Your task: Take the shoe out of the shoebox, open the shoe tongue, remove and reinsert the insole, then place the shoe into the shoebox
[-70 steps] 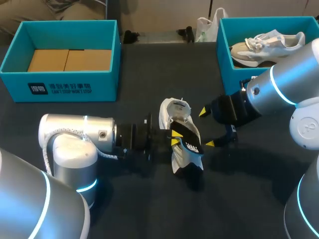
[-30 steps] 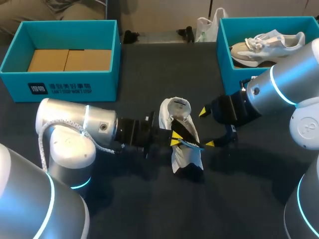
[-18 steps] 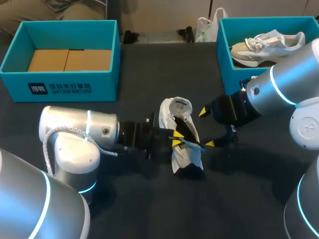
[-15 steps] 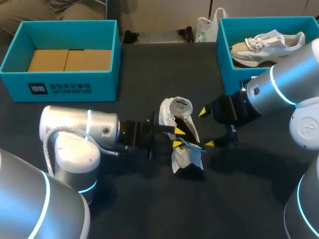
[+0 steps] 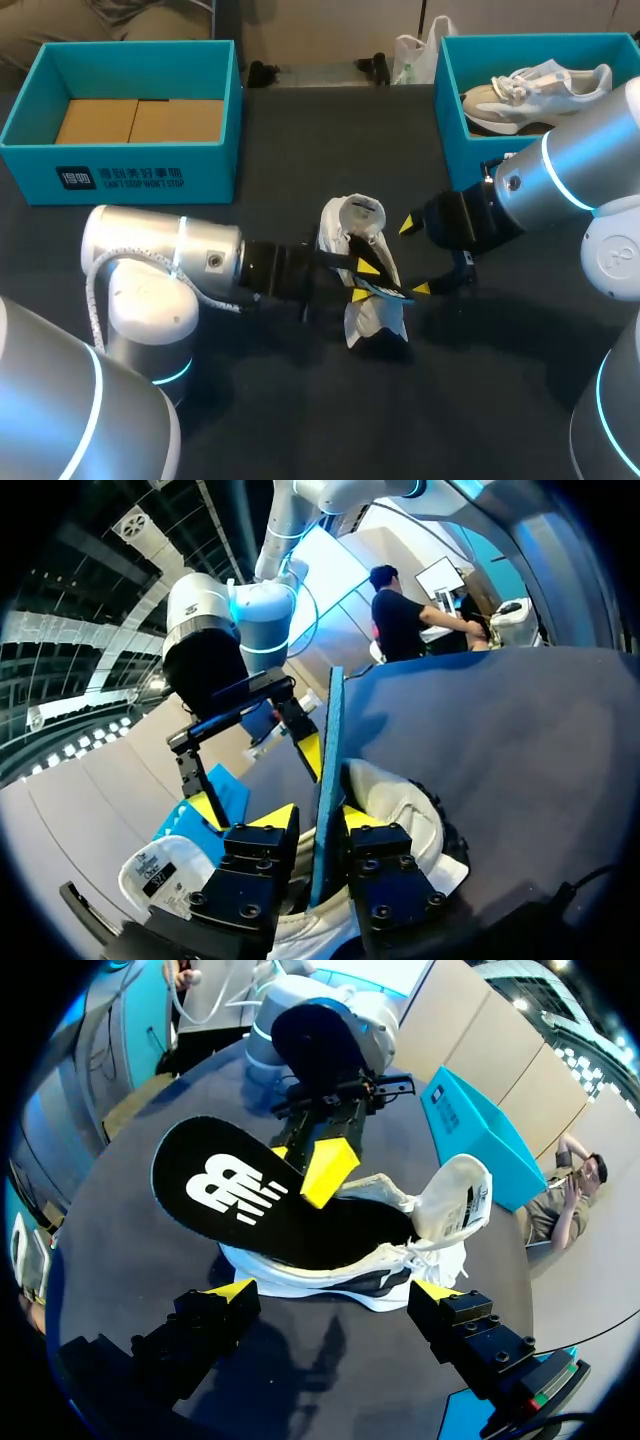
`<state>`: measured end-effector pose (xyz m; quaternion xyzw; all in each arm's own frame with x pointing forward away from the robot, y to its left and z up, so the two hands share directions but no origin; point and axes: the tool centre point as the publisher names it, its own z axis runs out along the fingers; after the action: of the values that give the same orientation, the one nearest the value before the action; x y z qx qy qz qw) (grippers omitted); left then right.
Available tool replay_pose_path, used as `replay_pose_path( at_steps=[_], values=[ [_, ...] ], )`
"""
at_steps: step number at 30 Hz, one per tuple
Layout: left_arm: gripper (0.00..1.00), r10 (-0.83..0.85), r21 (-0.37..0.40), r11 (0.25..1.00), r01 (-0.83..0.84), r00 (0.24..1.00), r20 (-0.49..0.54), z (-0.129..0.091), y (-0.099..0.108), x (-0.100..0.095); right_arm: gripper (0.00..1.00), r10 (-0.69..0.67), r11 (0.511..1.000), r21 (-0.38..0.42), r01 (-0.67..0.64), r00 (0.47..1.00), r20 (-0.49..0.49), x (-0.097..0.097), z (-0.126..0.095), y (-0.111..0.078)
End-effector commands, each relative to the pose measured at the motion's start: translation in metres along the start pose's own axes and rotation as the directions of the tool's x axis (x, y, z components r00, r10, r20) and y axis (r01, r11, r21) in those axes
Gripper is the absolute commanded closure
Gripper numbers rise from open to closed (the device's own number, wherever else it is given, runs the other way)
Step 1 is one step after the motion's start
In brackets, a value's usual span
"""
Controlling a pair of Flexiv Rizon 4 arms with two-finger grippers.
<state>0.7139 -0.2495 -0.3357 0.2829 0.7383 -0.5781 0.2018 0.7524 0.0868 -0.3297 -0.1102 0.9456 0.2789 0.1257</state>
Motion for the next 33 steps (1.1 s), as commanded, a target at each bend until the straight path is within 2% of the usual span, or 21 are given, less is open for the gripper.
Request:
replay_pose_path(
  at_steps=[1,2,8,18,23,24,25,29,33],
  values=[
    [0.95,-0.001,-0.003,1.000,0.001,1.000,-0.019,0.009,0.006,-0.002,0.00,0.000,1.000,0.003,0.000,1.000,0.002,0.000,0.002,0.001],
    [1.00,-0.001,-0.006,1.000,0.001,1.000,-0.022,0.010,0.008,-0.002,0.00,0.000,1.000,0.003,0.000,1.000,0.002,0.000,0.002,0.001],
    [1.00,0.006,-0.020,1.000,-0.007,1.000,-0.030,0.010,0.016,0.000,0.00,0.000,1.000,0.003,0.000,1.000,0.002,0.000,0.002,0.001],
    [1.00,0.040,-0.065,0.997,-0.041,0.999,-0.008,0.003,0.045,-0.001,0.00,0.000,1.000,0.003,0.000,1.000,0.002,0.000,0.002,0.001],
    [1.00,0.029,-0.067,0.997,-0.029,1.000,-0.002,0.004,0.049,0.000,0.00,0.000,1.000,0.003,0.000,1.000,0.002,0.000,0.002,0.001],
    [0.89,0.029,-0.064,0.998,-0.029,1.000,-0.001,0.004,0.047,0.000,0.00,0.000,1.000,0.003,0.000,1.000,0.002,0.000,0.002,0.001],
    [0.67,0.028,-0.054,0.998,-0.028,1.000,0.000,0.003,0.044,0.000,0.00,0.000,1.000,0.003,0.000,1.000,0.002,0.000,0.002,0.001],
    [0.64,0.035,-0.030,0.999,-0.034,0.999,0.011,-0.001,0.033,-0.004,0.00,0.000,1.000,0.003,0.000,1.000,0.002,0.000,0.002,0.001],
    [0.72,0.044,-0.009,0.999,-0.044,0.999,0.014,-0.004,0.020,-0.006,0.00,0.000,1.000,0.003,0.000,1.000,0.002,0.000,0.002,0.001]
  ],
)
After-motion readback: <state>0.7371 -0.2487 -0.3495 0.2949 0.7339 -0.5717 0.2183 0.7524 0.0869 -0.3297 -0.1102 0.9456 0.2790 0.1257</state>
